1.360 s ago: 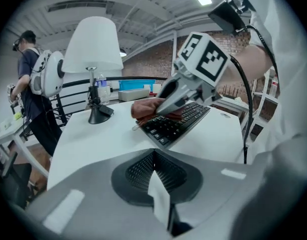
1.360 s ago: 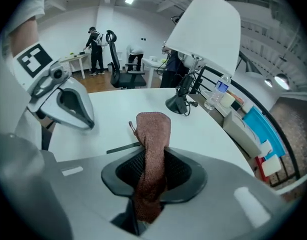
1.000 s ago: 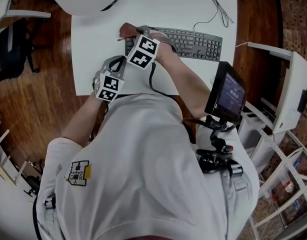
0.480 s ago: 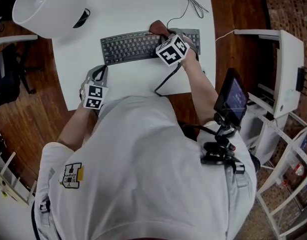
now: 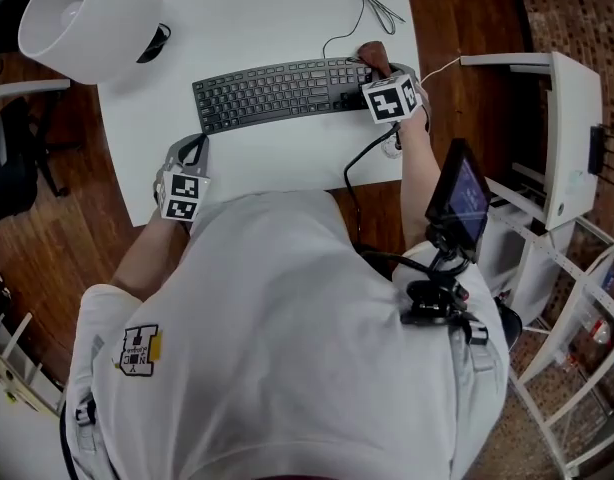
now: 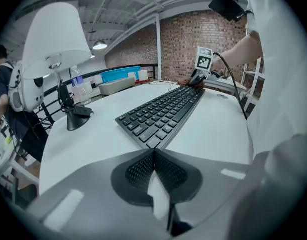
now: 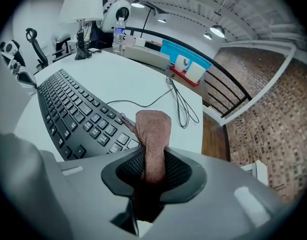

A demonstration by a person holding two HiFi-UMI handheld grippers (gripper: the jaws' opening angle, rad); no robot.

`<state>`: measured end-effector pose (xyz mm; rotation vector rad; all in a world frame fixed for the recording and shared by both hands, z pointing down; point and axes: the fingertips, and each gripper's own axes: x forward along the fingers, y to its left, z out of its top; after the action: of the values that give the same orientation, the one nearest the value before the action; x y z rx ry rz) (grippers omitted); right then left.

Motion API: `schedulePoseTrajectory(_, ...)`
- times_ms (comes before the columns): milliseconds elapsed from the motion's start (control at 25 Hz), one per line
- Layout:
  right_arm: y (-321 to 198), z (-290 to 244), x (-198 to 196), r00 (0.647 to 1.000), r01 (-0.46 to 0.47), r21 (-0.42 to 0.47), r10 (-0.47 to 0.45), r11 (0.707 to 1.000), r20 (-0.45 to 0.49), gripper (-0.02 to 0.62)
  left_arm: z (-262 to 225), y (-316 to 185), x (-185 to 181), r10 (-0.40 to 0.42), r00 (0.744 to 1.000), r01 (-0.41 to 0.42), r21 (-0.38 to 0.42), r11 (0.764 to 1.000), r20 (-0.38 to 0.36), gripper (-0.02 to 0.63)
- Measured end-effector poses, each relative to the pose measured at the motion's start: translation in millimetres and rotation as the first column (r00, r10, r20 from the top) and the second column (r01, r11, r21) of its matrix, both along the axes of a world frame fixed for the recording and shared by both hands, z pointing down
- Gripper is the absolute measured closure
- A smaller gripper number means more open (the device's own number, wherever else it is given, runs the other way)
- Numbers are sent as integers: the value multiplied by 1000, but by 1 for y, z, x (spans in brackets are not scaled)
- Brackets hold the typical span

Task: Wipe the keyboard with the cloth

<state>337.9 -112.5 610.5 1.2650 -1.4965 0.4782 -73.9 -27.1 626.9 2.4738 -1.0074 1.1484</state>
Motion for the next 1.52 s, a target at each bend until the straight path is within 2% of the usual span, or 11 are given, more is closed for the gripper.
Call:
schedulePoseTrajectory(280,-1,-6,-7,999,-15,16,16,1000,-29,502,2,1,1,3,1000,-3,7,1000,-25,606)
schedulePoseTrajectory(400,-4,-22,-55,998,69,49,-69,996,-2,502,3,2,3,6,999,-5,6,1000,-42,606)
schedulePoseTrajectory(520,-6,-34,-139,976,203,79,-208,976,62,502,3,1,2,6,998,-5,9,1000,-56,606)
schedulePoseTrajectory(600,-4,-38,-209,936,323,95,-333,942,116,502,3,1,2,10,998,-10,10,1000,-64,606)
schedulePoseTrajectory(640,-1,-38,-245,906,389,102,-400,916,135,502,3,2,3,16,998,-15,11,1000,-67,606)
schedulePoseTrajectory(760,8,-33,-341,799,568,115,-580,815,161,502,3,7,6,40,997,-39,10,999,-63,606)
schedulePoseTrajectory(880,15,-15,-397,713,683,85,-688,725,137,502,7,11,7,53,997,-54,-4,999,-46,606)
schedulePoseTrajectory(960,17,-1,-408,695,708,51,-708,704,127,502,8,12,4,55,998,-55,-11,998,-37,606)
schedulePoseTrajectory(1240,16,0,-398,721,682,29,-678,731,146,502,5,5,-4,52,998,-52,-11,999,-34,606)
schedulePoseTrajectory(1520,8,1,-334,802,587,13,-584,810,126,502,5,3,0,68,997,-68,-9,998,-32,606)
